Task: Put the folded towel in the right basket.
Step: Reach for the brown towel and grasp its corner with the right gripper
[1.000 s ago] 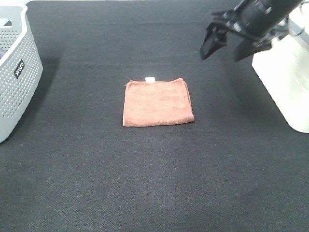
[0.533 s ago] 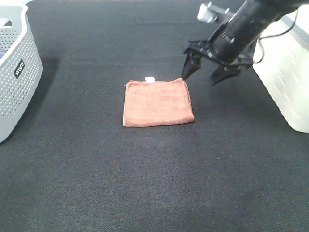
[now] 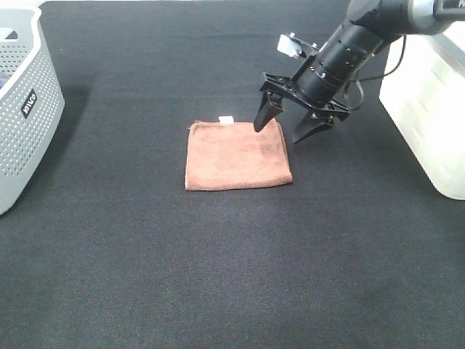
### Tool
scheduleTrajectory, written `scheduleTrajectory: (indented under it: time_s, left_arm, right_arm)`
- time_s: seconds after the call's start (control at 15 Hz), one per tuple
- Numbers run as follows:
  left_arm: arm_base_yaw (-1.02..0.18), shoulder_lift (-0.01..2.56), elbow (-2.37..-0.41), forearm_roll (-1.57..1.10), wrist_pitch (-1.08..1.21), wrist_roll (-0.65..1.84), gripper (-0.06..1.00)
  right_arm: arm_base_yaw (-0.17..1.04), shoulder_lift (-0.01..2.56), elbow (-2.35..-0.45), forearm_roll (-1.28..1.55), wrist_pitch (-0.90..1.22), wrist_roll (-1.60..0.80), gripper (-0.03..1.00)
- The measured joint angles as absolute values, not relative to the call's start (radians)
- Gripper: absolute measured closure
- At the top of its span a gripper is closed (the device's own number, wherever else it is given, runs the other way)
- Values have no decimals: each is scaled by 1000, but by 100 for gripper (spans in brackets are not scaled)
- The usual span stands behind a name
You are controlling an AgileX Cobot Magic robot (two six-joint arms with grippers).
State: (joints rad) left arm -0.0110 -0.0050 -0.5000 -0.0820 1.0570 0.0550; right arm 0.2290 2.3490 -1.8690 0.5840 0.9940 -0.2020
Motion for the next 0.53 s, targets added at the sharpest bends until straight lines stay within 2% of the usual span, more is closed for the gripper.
scheduleTrajectory:
  time_s: [0.53]
  left_arm:
    - [-11, -5, -500, -82, 1057, 55, 7]
  right_arm:
    - [210, 2455, -1921, 593, 983, -269, 23]
